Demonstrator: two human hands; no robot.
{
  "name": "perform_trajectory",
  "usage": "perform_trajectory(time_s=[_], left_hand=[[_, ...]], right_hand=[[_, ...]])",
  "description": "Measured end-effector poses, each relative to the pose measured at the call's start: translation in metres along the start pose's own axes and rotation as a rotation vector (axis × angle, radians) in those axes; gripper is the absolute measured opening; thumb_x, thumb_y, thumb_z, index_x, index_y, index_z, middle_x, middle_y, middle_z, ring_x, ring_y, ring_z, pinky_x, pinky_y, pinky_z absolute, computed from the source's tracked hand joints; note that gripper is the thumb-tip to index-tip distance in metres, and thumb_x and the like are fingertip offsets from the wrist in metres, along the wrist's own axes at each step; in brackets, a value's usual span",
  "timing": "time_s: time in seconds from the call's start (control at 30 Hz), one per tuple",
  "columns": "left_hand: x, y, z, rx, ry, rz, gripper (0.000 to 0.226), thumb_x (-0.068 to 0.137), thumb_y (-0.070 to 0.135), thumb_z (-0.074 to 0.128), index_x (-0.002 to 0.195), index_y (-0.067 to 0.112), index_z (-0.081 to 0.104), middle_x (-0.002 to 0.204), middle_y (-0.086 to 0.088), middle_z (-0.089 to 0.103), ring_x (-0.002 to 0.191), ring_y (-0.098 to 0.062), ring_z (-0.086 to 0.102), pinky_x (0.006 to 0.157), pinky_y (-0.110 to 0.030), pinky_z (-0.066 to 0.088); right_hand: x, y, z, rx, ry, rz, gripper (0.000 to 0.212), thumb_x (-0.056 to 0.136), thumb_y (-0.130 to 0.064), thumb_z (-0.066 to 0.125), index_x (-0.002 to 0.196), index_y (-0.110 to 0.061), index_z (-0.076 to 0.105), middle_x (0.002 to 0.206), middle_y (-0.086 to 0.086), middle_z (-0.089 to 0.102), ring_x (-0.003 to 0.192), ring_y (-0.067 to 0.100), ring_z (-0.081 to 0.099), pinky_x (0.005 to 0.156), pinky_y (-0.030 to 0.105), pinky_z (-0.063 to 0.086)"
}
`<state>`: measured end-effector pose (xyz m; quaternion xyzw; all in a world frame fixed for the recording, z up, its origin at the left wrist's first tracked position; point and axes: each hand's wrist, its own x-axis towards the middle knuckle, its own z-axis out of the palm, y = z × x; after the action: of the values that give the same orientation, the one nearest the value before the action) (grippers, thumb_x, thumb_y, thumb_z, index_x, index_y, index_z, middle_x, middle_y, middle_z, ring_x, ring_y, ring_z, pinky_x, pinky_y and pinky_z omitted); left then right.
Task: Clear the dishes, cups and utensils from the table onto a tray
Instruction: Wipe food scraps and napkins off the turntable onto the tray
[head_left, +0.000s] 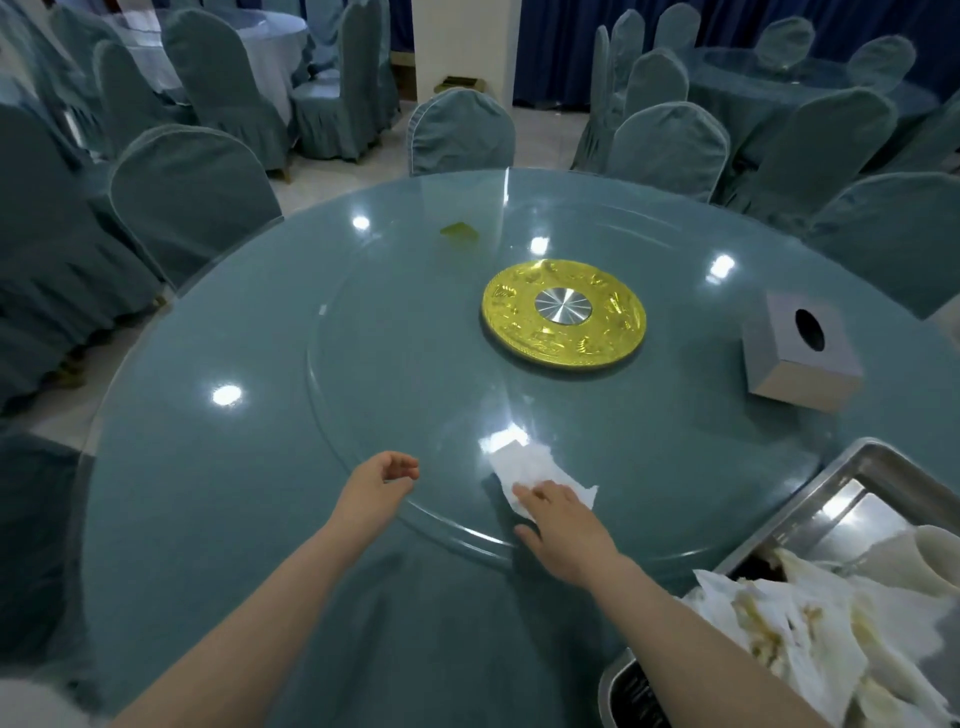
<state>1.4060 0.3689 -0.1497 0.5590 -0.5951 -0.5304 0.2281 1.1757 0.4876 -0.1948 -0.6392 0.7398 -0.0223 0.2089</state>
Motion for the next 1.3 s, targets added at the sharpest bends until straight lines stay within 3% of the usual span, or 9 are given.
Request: perform_trajectory(time_s=[0.13,0.27,0.43,0.53,0.6,0.73,0.97,1.13,1.3], left_hand=[[0.007,-0.008,0.007,0.032,-0.012,-0.01,0.023,0.086,-0.006,0.053,0.097,0.012,0.062,0.097,-0.005,0.068,0.085,-0.015,0.06,0.068,-0.024,0.04],[0.011,-0.014,0.014,0.064,-0.042,-0.018,0.022,0.088,-0.006,0.053,0.097,0.012,0.061,0.097,-0.006,0.068,0.086,-0.015,0.061,0.07,-0.024,0.041],[0.013,-0.016,0.02,0.085,-0.066,-0.002,0.023,0.087,-0.008,0.052,0.093,0.012,0.061,0.094,-0.007,0.068,0.09,-0.018,0.061,0.087,-0.028,0.046],[0.011,-0.016,0.019,0.098,-0.07,0.003,0.023,0.087,-0.007,0.052,0.092,0.013,0.061,0.095,-0.007,0.068,0.09,-0.018,0.061,0.081,-0.024,0.044],[0.008,-0.017,0.017,0.087,-0.07,-0.006,0.022,0.088,-0.007,0.051,0.094,0.012,0.061,0.096,-0.007,0.068,0.093,-0.019,0.062,0.079,-0.024,0.046],[0.005,-0.018,0.011,0.09,-0.058,-0.012,0.02,0.089,-0.006,0.051,0.097,0.009,0.062,0.098,-0.008,0.068,0.095,-0.02,0.062,0.085,-0.025,0.045],[0.006,-0.023,0.007,0.115,-0.055,-0.011,0.021,0.089,-0.006,0.052,0.097,0.01,0.063,0.099,-0.008,0.069,0.095,-0.019,0.062,0.086,-0.026,0.044],[0.01,-0.023,0.018,0.133,-0.078,0.0,0.024,0.089,-0.004,0.052,0.092,0.017,0.063,0.095,0.0,0.069,0.088,-0.011,0.061,0.07,-0.011,0.041],[0.016,-0.024,0.025,0.166,-0.088,-0.013,0.024,0.09,-0.002,0.051,0.094,0.019,0.061,0.099,-0.001,0.068,0.094,-0.015,0.061,0.074,-0.021,0.041]], right_hand=[[-0.011,0.03,0.006,0.006,0.003,0.056,0.047,0.101,-0.031,0.034,0.147,-0.037,0.024,0.159,-0.009,0.005,0.145,0.017,0.009,0.112,0.039,0.028],[-0.021,0.055,0.001,-0.043,-0.057,0.096,0.069,0.093,0.001,0.032,0.149,-0.038,0.018,0.16,-0.013,-0.003,0.146,0.007,-0.002,0.111,0.033,0.029],[-0.032,0.081,-0.023,0.006,-0.018,0.294,0.069,0.088,0.005,0.034,0.14,-0.039,0.041,0.157,-0.012,0.02,0.137,0.014,0.036,0.101,0.03,0.04],[-0.036,0.097,-0.034,-0.165,0.097,0.434,0.054,0.086,-0.001,0.038,0.128,-0.03,0.054,0.126,-0.001,0.059,0.107,0.023,0.059,0.083,0.03,0.046],[-0.031,0.105,-0.044,-0.208,0.161,0.539,0.041,0.084,-0.004,0.041,0.114,-0.024,0.061,0.105,0.002,0.065,0.097,0.024,0.06,0.076,0.028,0.044],[-0.017,0.106,-0.051,-0.066,0.14,0.547,0.017,0.088,-0.016,0.049,0.093,-0.016,0.066,0.107,0.01,0.065,0.095,0.028,0.058,0.075,0.03,0.045],[-0.027,0.145,-0.071,-0.088,0.061,0.804,0.031,0.089,-0.009,0.047,0.111,-0.019,0.066,0.104,0.004,0.063,0.097,0.024,0.06,0.092,0.033,0.049],[-0.024,0.135,-0.062,0.106,0.211,0.59,0.024,0.093,-0.01,0.049,0.11,-0.014,0.066,0.11,0.007,0.067,0.099,0.025,0.059,0.088,0.031,0.045],[0.0,0.079,-0.045,0.492,0.323,0.379,0.014,0.092,-0.018,0.053,0.086,-0.03,0.058,0.088,-0.012,0.06,0.075,0.011,0.052,0.065,0.024,0.036]])
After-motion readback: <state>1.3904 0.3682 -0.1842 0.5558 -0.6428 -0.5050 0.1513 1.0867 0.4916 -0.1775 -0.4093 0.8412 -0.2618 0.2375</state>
